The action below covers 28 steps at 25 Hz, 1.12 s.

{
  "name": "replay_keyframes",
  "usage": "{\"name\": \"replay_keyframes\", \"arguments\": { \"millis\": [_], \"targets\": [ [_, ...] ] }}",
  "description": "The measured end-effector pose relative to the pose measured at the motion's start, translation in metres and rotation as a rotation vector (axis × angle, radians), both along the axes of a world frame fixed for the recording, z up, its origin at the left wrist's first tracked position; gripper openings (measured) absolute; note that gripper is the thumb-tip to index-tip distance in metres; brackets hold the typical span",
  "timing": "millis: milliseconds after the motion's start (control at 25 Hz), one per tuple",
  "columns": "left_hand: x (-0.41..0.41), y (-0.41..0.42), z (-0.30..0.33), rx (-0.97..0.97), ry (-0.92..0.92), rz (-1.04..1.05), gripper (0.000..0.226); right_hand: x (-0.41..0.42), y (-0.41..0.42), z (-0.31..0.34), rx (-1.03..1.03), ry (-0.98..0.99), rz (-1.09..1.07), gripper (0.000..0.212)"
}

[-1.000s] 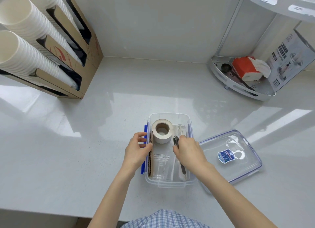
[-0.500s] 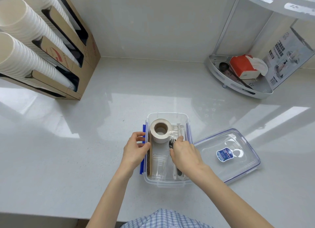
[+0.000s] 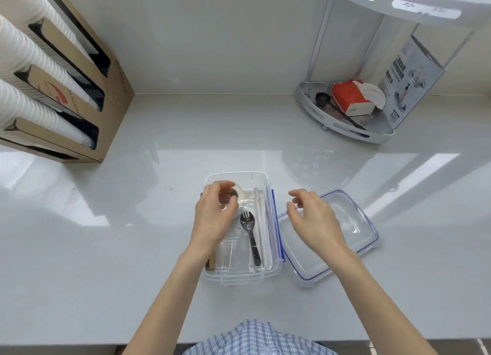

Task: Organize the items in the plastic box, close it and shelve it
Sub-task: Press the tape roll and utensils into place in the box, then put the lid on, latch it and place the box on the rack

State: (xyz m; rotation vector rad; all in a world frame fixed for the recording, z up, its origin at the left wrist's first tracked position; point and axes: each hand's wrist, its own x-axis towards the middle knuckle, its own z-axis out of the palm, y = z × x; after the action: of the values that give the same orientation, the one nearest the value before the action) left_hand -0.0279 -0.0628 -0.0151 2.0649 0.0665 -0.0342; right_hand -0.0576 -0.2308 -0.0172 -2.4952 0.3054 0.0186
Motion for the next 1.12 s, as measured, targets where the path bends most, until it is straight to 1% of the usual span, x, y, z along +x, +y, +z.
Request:
{"name": "replay_keyframes", "arguments": {
  "millis": [120, 240, 360, 400, 480, 560, 680, 800, 880, 960, 1120],
  "targets": [
    [0.0, -0.035, 0.001, 0.005, -0.003, -0.144, 0.027, -0.013, -0.035, -0.011, -0.025, 0.097, -0.111, 0.035],
    [-0.001, -0.075, -0.005, 0.018, 0.028, -0.242, 0.029, -0.03, -0.064, -0.022, -0.06, 0.225, -0.195, 0.039],
    [-0.004, -0.109, -0.018, 0.092, 0.068, -0.353, 0.035, -0.045, -0.081, -0.029, -0.099, 0.308, -0.26, 0.043],
    [-0.004, -0.117, -0.024, 0.151, 0.084, -0.4, 0.039, -0.049, -0.084, -0.031, -0.097, 0.329, -0.282, 0.044],
    [-0.002, -0.13, -0.035, 0.343, 0.13, -0.482, 0.05, -0.053, -0.089, -0.036, -0.064, 0.369, -0.319, 0.05],
    [0.0, -0.137, -0.045, 0.521, 0.21, -0.498, 0.058, -0.054, -0.089, -0.042, -0.001, 0.387, -0.345, 0.061],
    [-0.001, -0.144, -0.055, 0.612, 0.329, -0.484, 0.062, -0.051, -0.085, -0.048, 0.049, 0.371, -0.36, 0.072],
    [-0.004, -0.146, -0.059, 0.643, 0.326, -0.471, 0.061, -0.044, -0.08, -0.049, 0.178, 0.328, -0.423, 0.075],
    [-0.001, -0.146, -0.059, 0.619, 0.333, -0.433, 0.057, -0.038, -0.081, -0.053, 0.278, 0.257, -0.466, 0.072],
    [0.003, -0.145, -0.056, 0.578, 0.354, -0.407, 0.054, -0.035, -0.083, -0.057, 0.329, 0.181, -0.486, 0.069],
    [0.001, -0.146, -0.048, 0.437, 0.365, -0.391, 0.052, -0.029, -0.083, -0.055, 0.431, 0.025, -0.519, 0.063]
  ]
}}
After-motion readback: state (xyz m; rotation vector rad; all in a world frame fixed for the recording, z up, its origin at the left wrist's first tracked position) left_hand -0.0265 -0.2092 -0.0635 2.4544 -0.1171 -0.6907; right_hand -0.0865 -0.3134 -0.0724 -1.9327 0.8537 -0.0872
